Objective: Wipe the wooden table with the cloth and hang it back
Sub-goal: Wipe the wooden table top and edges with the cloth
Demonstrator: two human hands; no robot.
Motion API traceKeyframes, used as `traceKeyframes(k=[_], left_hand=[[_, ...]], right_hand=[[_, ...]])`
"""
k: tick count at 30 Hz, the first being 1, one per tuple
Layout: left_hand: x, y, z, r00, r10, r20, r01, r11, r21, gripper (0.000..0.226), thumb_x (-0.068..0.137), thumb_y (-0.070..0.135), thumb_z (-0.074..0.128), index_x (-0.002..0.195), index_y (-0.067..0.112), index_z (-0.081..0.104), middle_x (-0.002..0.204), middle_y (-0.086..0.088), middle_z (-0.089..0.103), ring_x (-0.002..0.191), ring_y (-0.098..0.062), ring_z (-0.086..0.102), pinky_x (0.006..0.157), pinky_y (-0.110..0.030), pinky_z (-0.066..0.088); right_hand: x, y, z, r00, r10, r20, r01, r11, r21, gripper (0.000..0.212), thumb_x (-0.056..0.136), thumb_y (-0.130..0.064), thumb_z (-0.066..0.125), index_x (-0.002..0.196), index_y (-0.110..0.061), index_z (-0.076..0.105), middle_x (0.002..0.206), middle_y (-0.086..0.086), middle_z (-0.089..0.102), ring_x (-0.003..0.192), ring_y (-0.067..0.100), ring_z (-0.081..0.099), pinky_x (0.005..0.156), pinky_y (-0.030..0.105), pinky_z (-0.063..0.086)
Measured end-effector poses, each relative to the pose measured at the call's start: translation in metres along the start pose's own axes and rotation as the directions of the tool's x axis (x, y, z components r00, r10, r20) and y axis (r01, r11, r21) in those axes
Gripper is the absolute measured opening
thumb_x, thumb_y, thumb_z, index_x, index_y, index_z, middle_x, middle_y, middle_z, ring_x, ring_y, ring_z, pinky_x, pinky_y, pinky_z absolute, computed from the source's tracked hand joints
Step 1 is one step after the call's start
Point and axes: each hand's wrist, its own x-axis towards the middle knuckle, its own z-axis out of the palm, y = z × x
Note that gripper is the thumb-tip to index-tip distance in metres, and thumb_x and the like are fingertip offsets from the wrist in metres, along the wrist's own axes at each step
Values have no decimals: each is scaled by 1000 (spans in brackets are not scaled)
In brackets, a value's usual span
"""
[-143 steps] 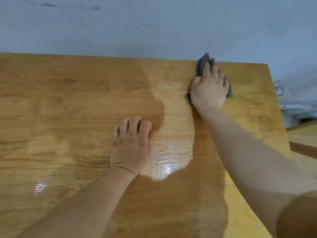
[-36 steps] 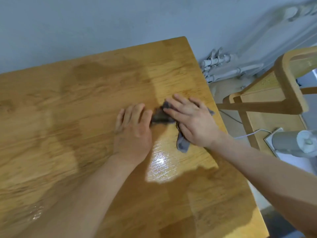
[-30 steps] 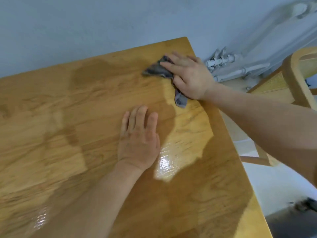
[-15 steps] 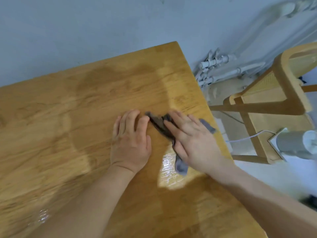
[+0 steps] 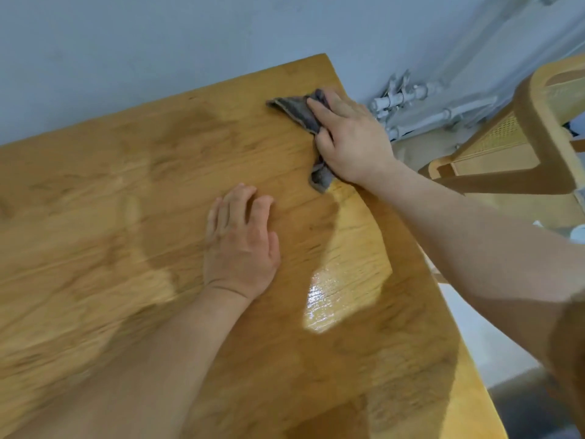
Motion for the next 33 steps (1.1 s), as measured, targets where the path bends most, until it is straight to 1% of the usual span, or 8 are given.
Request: traceKeyframes(k=[4, 7, 11, 15, 19, 23, 28, 33], left_hand=[[-3, 2, -1, 1000, -4, -10, 4, 1000, 2, 42, 77, 21, 39, 115, 14, 55, 127, -12, 49, 127, -31, 42, 108, -50, 31], [-3, 1, 0, 1000, 6, -12, -6, 1000, -9, 41, 78, 21, 38, 115, 14, 54, 128, -12, 48, 126, -32, 42, 109, -50, 29], [-1, 0, 1, 1000, -1, -29, 1, 1000, -13, 41, 76, 20, 39, 115, 14, 54, 126, -13, 49, 125, -34, 43, 107, -51, 31], [-5, 1, 2, 1000, 19, 13, -19, 1000, -1, 44, 79, 23, 33, 118, 13, 52, 130, -15, 48, 129, -36, 40, 109, -52, 28], [-10, 5, 1, 998, 2, 65, -3, 1000, 29, 52, 82, 28, 28, 128, 11, 46, 141, -17, 40, 137, -34, 29, 115, -49, 20], [-53, 26, 4, 994, 25, 106, -26, 1000, 10, 55, 91, 32, 21, 141, 12, 35, 153, -13, 27, 143, -28, 20, 117, -45, 11], [-82, 32, 6, 985, 97, 140, -99, 995, 7, 54, 93, 30, 27, 143, 13, 37, 153, -10, 31, 142, -25, 25, 116, -42, 13], [-82, 30, 1, 974, 101, 200, -105, 994, 9, 56, 96, 34, 19, 149, 17, 23, 159, -5, 17, 147, -19, 10, 118, -39, 4]], right_hand=[[-44, -10, 0, 998, 30, -61, -31, 999, -17, 54, 89, -25, 36, 137, -5, 51, 148, 18, 43, 135, 33, 42, 108, 47, 36], [-145, -31, 3, 1000, -9, -23, 10, 998, 55, 54, 86, -20, 44, 139, -8, 51, 153, 14, 38, 141, 30, 37, 114, 47, 29], [-270, -65, 0, 994, -95, 48, 90, 991, 98, 52, 87, -14, 43, 137, -11, 55, 151, 11, 40, 142, 26, 36, 110, 50, 37], [-268, -44, -4, 968, -234, 86, 226, 969, 98, 54, 82, -21, 49, 135, -16, 57, 150, 7, 43, 139, 24, 40, 110, 48, 36], [-169, -19, -7, 997, 73, -27, -71, 995, 74, 52, 87, -25, 42, 136, -11, 56, 148, 12, 46, 138, 29, 42, 108, 49, 37], [-120, -17, -4, 973, 223, -64, -220, 975, 41, 53, 89, -25, 39, 137, -9, 53, 148, 16, 44, 138, 32, 39, 110, 48, 35], [-237, -55, 3, 961, 273, -46, -269, 960, 80, 54, 90, -25, 38, 141, -11, 50, 153, 12, 39, 143, 28, 33, 117, 47, 24], [-364, -50, -3, 947, 318, 34, -320, 946, 58, 56, 87, -25, 40, 140, -15, 51, 154, 5, 36, 144, 23, 31, 120, 38, 16]])
